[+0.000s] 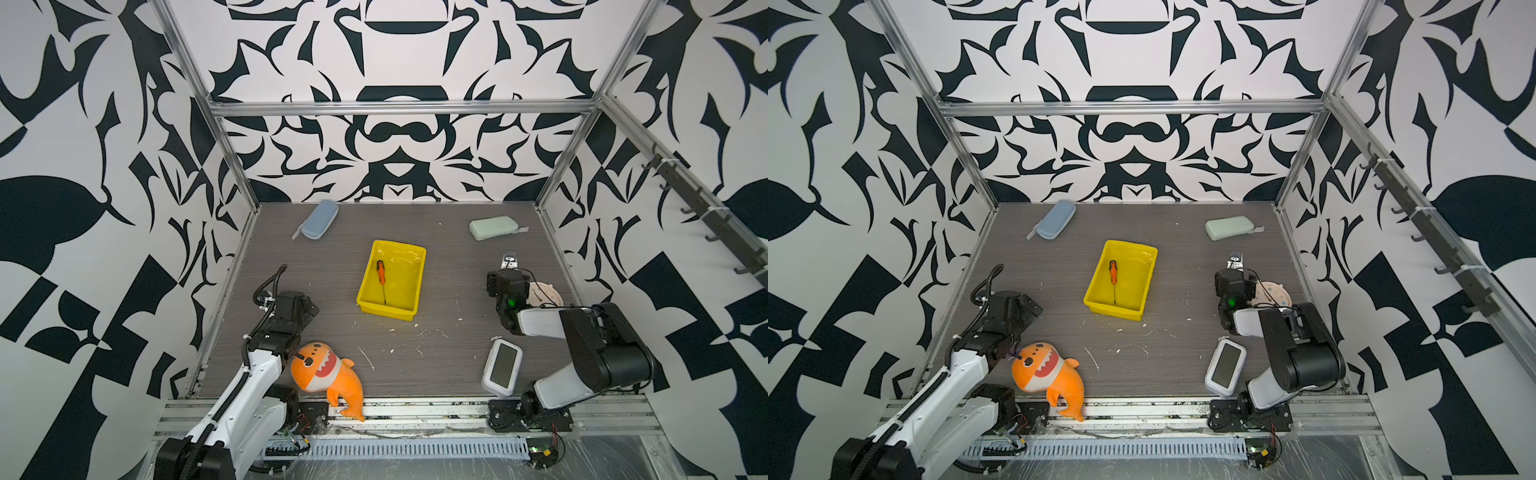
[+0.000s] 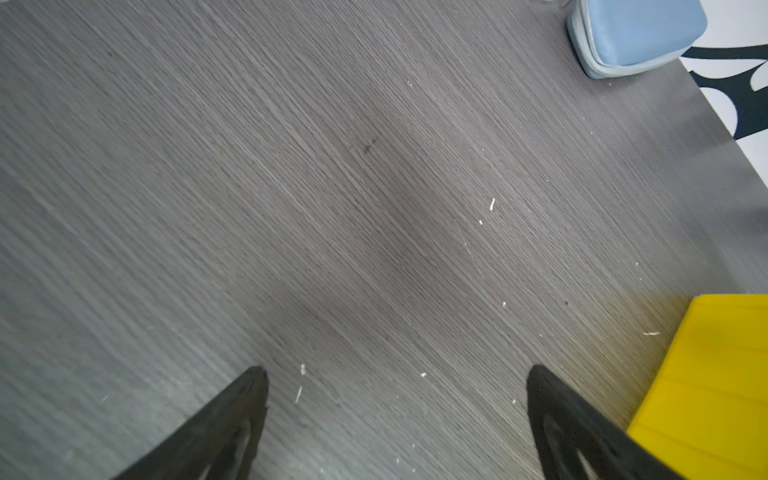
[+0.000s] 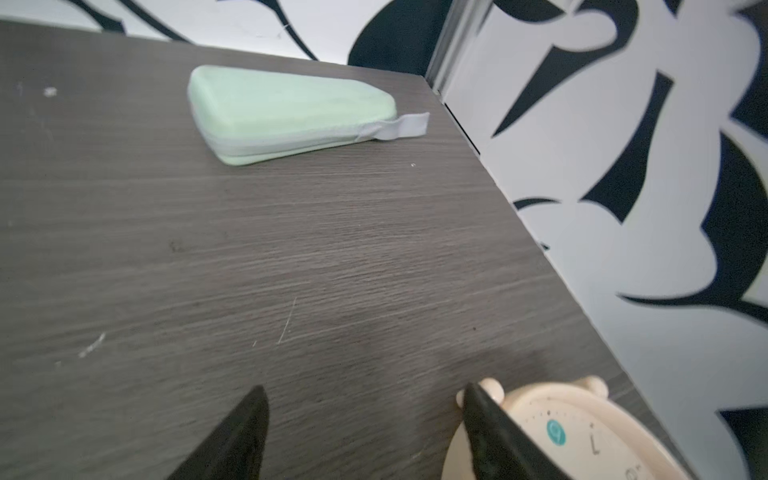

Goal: Put the screwdriver in the bin

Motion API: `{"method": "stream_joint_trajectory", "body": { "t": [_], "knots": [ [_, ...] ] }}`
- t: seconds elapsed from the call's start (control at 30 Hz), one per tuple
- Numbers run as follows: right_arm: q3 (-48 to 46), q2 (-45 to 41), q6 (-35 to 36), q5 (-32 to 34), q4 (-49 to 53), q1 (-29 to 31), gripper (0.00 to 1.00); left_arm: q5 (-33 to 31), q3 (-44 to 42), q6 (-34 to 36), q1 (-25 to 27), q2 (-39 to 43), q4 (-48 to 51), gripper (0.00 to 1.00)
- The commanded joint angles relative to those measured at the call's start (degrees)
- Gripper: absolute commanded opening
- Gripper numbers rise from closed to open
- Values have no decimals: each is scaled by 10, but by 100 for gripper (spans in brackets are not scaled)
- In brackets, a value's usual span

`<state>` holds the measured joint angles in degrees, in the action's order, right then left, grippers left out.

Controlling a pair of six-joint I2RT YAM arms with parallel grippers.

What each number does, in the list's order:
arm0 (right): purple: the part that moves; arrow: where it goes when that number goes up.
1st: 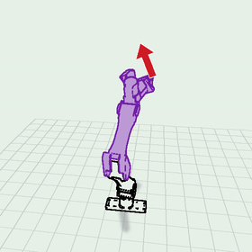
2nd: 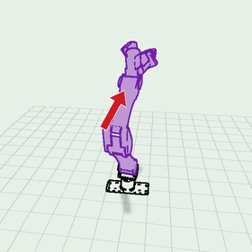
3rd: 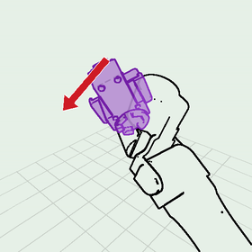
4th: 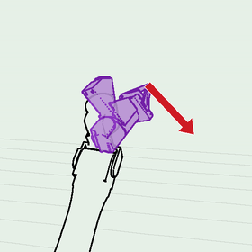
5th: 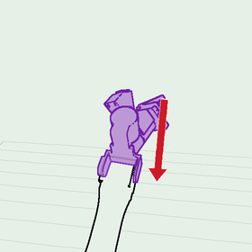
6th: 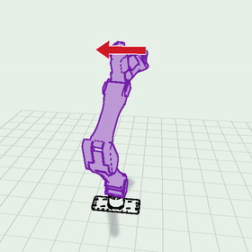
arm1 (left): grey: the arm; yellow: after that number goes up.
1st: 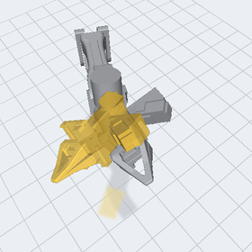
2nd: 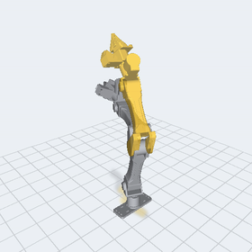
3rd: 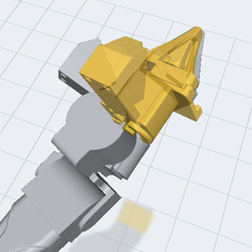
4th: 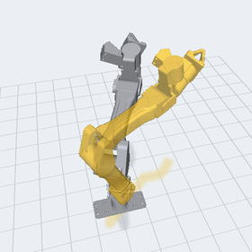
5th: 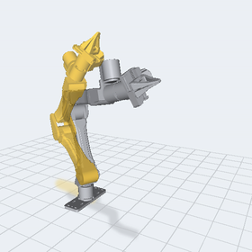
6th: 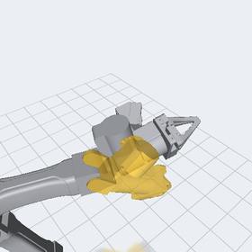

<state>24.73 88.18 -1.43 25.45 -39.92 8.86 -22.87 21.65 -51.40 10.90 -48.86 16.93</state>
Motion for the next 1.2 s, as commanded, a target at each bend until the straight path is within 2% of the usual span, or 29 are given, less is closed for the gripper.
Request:
{"method": "stream_joint_trajectory", "body": {
  "t": [0.0,0.03,0.17,0.27,0.37,0.43,0.5,0.6,0.67,0.7,0.8,0.9,0.97,1.07,1.13,1.17],
  "knots": [
    [10,-5,16,-48,-26,0,76,-24,8,-13,-1,1,5,100],
    [10,-6,17,-47,-26,0,99,-27,12,-14,-1,-1,5,100],
    [9,-5,17,-47,-26,0,100,-64,67,11,-1,-10,38,100],
    [8,-6,17,-47,-28,1,100,-112,119,110,-1,-8,30,100],
    [3,-8,21,-41,-33,1,100,-136,133,221,-1,-10,-43,100],
    [-15,-15,19,-42,-58,0,100,-162,128,260,-1,-19,-94,100],
    [-49,-25,31,-78,-106,2,100,-188,99,321,-1,-42,-173,100],
    [-89,-13,65,-171,-187,2,100,-183,73,397,-1,-77,-237,100],
    [-96,10,70,-175,-222,2,100,-181,68,411,-1,-97,-251,100],
    [-90,20,65,-161,-232,1,100,-174,67,419,-1,-107,-259,100],
    [-67,7,55,-151,-168,0,100,-137,62,456,-2,-131,-307,100],
    [-75,14,57,-149,-194,1,100,-81,35,482,-26,-165,-404,100],
    [-70,10,56,-150,-178,0,100,-24,22,473,-66,-198,-449,100],
    [-72,12,57,-149,-183,0,100,14,19,418,-118,-255,-477,100],
    [-72,11,57,-149,-183,0,100,52,25,409,-133,-281,-486,100],
    [-72,11,57,-150,-183,0,100,71,37,409,-133,-281,-458,100]
  ]
}}
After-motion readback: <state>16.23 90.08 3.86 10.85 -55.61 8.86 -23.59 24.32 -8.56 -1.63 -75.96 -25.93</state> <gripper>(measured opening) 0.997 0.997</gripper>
